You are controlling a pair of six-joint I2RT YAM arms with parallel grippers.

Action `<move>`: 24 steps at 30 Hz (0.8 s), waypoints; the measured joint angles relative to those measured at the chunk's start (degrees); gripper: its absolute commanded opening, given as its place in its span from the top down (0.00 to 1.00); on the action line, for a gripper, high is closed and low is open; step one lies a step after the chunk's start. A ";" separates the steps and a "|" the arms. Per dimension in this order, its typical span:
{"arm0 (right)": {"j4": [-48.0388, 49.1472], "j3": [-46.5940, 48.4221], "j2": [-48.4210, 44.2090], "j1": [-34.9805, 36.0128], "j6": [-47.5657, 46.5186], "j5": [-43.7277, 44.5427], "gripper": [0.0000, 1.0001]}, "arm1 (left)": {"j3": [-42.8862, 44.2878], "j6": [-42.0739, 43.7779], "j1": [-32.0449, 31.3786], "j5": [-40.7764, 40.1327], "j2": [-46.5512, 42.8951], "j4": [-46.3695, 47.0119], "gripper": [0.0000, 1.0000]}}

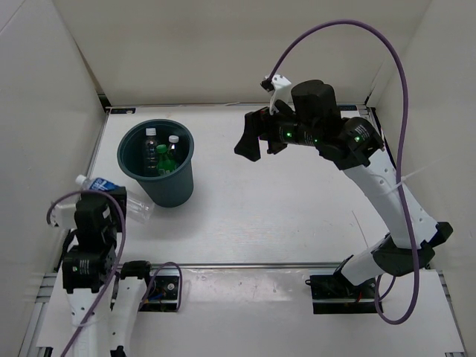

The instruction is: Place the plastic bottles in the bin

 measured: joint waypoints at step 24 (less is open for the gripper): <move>0.13 -0.02 0.66 -0.44 0.17 -0.48 0.00 | 23.98 33.77 -9.68 -16.06 45.00 25.68 0.00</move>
